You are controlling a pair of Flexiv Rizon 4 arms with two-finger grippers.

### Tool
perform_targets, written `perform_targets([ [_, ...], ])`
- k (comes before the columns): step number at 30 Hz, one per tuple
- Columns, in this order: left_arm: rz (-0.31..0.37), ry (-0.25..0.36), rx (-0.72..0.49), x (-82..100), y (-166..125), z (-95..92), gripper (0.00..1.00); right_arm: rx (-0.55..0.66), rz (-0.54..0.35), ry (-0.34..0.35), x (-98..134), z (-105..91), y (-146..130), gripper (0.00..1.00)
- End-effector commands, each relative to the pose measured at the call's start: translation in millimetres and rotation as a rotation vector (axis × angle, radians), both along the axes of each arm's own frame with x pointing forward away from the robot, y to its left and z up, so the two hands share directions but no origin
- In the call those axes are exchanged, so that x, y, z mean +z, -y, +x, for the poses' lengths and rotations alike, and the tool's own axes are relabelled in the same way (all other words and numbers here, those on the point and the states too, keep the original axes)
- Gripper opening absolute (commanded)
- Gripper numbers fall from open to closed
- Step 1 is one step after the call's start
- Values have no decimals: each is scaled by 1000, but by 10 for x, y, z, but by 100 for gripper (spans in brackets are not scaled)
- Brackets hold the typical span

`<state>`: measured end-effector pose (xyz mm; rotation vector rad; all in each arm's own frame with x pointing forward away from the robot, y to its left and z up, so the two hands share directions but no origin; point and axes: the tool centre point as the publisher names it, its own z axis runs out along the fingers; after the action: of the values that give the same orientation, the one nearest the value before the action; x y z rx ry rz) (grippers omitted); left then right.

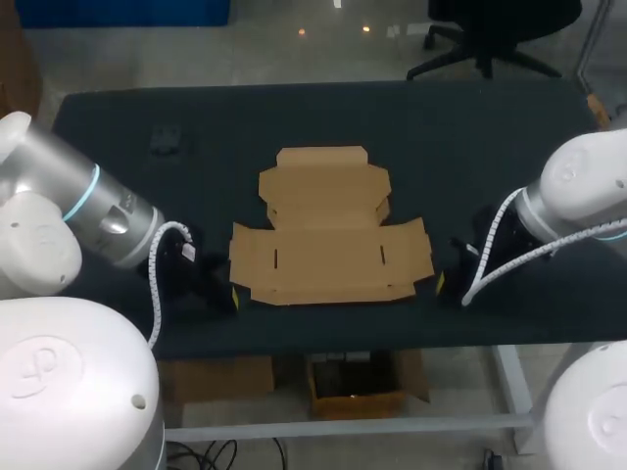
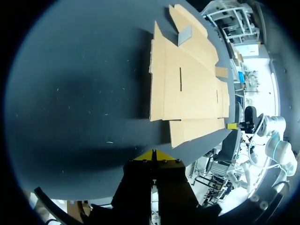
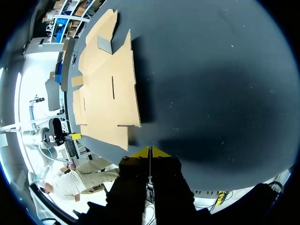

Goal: Assemble the packaging by folding the flat box into shape, placing the metal phone stand inside, and closing the box properly

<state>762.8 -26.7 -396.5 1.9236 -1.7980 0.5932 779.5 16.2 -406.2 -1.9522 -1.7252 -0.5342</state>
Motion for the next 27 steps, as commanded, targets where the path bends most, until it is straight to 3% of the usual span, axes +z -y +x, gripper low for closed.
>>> perform_targets([
  [1,-9,-15,-9,-90,26,50,0,6,-1,2,-55,12,-52,0],
  [10,-29,-39,-22,-205,64,134,0,21,30,6,-123,31,-79,0],
  [27,-62,-30,-37,-257,103,202,0,49,55,1,-176,147,-241,0],
])
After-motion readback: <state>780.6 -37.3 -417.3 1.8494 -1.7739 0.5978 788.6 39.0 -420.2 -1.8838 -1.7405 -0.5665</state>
